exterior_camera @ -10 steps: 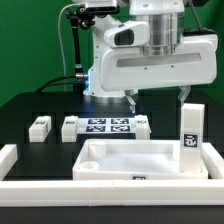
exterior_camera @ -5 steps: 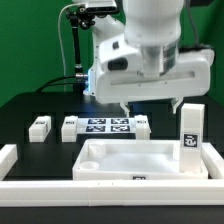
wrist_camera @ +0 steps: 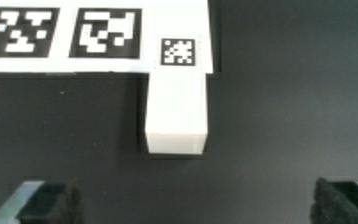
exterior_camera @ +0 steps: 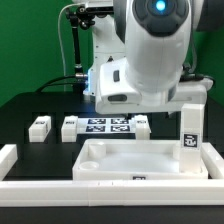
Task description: Assemble desk
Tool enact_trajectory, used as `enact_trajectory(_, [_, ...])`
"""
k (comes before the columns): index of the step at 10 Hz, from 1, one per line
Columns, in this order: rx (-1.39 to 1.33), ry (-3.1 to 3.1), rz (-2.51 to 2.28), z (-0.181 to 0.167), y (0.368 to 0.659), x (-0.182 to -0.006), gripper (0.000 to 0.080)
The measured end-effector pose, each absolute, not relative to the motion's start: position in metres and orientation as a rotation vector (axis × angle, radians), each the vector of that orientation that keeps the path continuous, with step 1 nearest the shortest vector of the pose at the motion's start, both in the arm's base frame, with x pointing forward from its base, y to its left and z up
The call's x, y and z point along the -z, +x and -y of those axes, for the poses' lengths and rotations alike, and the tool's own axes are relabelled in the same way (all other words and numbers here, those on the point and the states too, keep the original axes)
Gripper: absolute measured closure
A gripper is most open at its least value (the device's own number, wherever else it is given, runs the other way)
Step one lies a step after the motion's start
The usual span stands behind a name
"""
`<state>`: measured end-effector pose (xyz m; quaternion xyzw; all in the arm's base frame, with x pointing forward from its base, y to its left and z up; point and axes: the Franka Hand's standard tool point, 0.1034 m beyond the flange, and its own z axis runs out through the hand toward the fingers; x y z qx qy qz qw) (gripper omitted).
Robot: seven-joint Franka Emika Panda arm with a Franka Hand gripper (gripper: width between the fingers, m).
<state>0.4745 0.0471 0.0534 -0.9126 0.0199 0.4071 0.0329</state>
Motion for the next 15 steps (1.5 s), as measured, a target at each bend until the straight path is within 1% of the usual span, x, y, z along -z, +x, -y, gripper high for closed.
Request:
enact_trajectory(2, [-1.387, -2.758, -0.081, -0.049, 0.451, -0.033, 0.0151])
enact_trajectory(4, [-1.363, -2.769, -0.080, -0.048, 0.457, -0.032, 0.0151])
enact_trajectory(7, [-1.364, -2.769, -0.080, -0.047, 0.456, -0.029, 0.0151])
enact_trajectory(9, [-1.330, -2.787, -0.080, -0.047, 0.441, -0.016, 0.0151])
enact_trajectory(11, [-1.354, -2.787, -0.089, -0.054, 0.423, -0.009, 0.0151])
enact_trajectory(15, [-1.349, -2.787, -0.092, -0.052, 0.425, -0.009, 0.0151])
